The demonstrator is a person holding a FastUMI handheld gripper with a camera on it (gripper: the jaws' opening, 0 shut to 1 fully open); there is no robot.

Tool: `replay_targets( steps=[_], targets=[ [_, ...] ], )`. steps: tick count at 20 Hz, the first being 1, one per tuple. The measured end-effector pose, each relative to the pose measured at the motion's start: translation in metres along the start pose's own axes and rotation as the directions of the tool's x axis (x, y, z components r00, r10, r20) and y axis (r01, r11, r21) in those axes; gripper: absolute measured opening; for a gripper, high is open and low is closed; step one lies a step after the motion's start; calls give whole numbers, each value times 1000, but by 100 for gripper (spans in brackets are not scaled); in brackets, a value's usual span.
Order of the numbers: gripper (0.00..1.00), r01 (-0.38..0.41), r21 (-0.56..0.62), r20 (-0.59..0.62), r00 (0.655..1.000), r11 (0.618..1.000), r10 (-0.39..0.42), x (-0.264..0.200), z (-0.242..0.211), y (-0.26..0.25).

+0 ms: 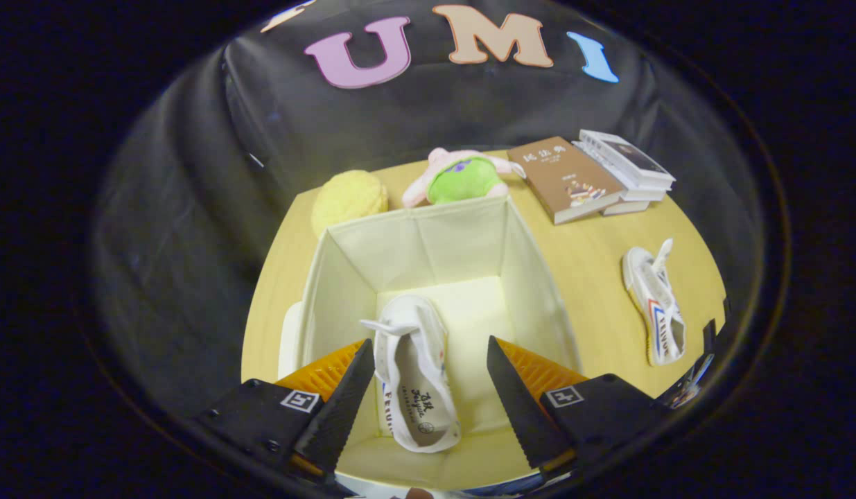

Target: Open the storage box then place both shoes into the box .Put the left shoe in first, then the right shoe, with the right side of both shoes facing outward in a uniform manner.

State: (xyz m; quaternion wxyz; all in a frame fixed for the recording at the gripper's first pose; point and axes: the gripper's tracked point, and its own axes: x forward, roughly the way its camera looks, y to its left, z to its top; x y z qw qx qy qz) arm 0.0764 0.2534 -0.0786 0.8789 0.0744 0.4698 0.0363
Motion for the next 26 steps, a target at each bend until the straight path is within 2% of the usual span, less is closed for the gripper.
replay_targets(
  steps=[4,6,9,12,17,19,22,26],
  targets=[
    [100,52,-80,162,986,995,-38,-45,29,-34],
    [100,118,-124,213,973,985,-90,-64,40,-61],
    [100,250,-149,249,946,957,-209,-78,49,-115],
    [100,352,-149,226,922,924,-314,-73,47,-168],
    [100,489,-238,120,872,839,-474,-50,27,-259],
    [99,508,-272,74,858,818,-508,-39,17,-290],
    [99,500,-305,21,855,811,-519,-22,3,-322],
    [99,500,-423,-91,806,756,-585,-5,-27,-367]
  ],
)
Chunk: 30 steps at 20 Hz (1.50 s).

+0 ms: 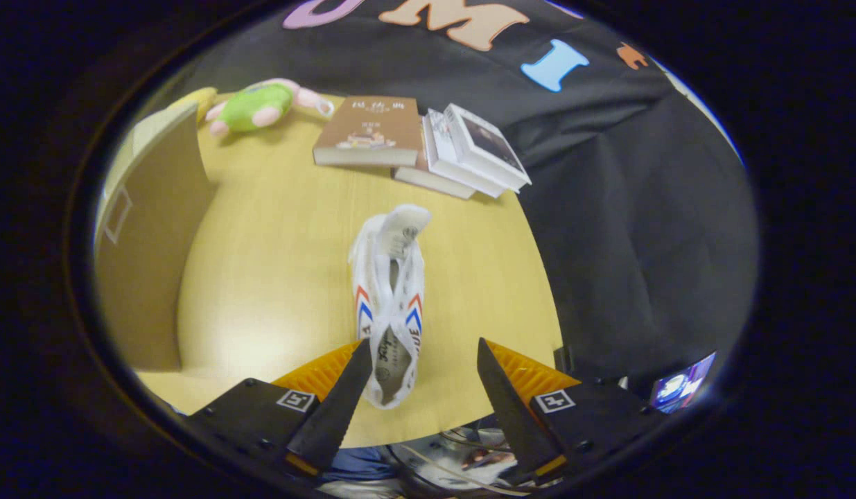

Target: Open the storage box then place both shoes into the box .Put the left shoe in first, then the right shoe, with the right side of both shoes facing outward in a uniform manner.

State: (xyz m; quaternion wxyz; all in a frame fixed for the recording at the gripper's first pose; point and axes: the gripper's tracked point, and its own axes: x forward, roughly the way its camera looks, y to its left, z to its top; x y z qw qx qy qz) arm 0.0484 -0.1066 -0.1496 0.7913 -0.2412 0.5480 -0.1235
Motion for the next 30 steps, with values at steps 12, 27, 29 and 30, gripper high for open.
replay_targets(
  steps=[12,27,29,30],
  targets=[
    [98,-28,-146,-16,1000,989,26,63,1,-5],
    [61,-137,91,18,991,986,136,105,20,9],
    [49,-144,121,8,989,982,144,105,19,14],
    [48,-133,134,9,991,982,133,104,19,15]
  ],
)
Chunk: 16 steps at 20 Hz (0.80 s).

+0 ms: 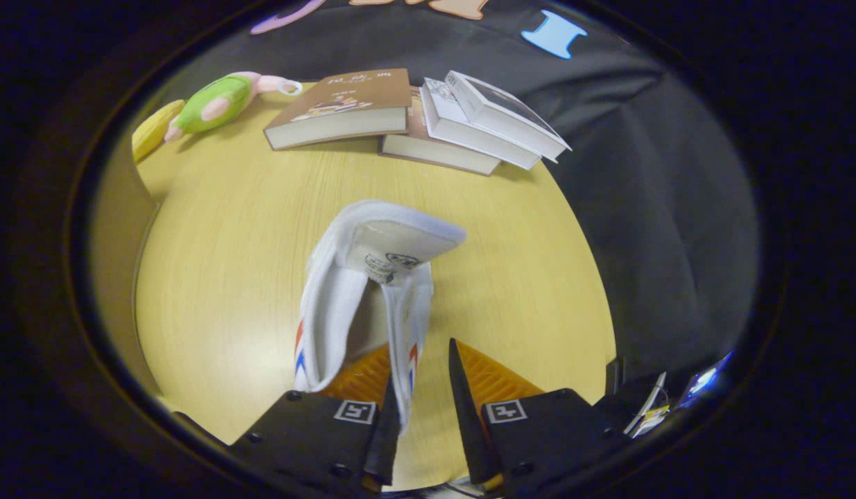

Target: Open the storage box then place both shoes into the box .Put the left shoe in first, then the right shoe, with the right side of both shoes facing outward in a uniform manner.

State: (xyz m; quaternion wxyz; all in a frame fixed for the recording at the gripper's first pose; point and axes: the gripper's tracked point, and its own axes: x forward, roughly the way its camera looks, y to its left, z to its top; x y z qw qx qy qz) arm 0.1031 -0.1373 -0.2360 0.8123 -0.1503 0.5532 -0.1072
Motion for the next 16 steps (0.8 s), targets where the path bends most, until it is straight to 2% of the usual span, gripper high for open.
replay_targets(
  steps=[2,5,8,9,10,16],
  targets=[
    [44,14,-5,0,1000,1000,-14,-1,-1,1],
    [39,-16,43,-2,1000,999,17,1,-3,9],
    [14,-15,81,13,1000,997,14,1,-5,11],
    [14,-15,88,18,1000,996,13,-2,-4,11],
    [10,-11,84,28,1000,996,9,0,-4,12],
    [6,-2,81,28,1000,997,0,-6,0,12]
  ],
)
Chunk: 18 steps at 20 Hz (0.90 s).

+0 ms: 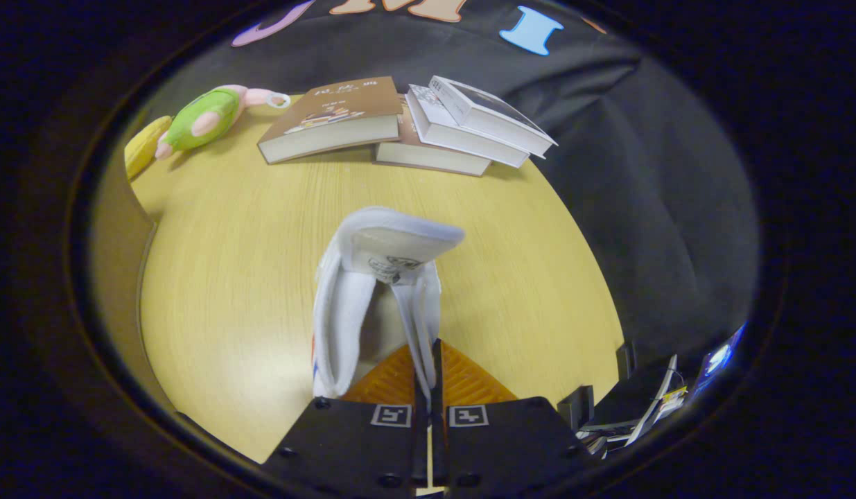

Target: Open the storage box then place both shoes into the box .Put the left shoe in first, then the right shoe, with the right side of both shoes facing outward in a uniform manner.

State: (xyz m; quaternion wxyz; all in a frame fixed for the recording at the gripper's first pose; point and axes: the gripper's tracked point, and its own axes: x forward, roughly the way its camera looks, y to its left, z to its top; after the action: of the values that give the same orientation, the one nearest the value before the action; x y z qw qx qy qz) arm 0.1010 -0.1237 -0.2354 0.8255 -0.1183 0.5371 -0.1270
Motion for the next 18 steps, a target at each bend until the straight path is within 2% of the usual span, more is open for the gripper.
replay_targets(
  steps=[6,9,14,18],
  targets=[
    [4,15,-12,14,1000,1000,-14,-21,26,-12],
    [4,-15,36,59,998,999,13,-43,53,-13],
    [4,-3,44,161,987,999,-4,-108,102,-21],
    [4,-34,57,274,962,998,17,-171,143,-5]
  ],
)
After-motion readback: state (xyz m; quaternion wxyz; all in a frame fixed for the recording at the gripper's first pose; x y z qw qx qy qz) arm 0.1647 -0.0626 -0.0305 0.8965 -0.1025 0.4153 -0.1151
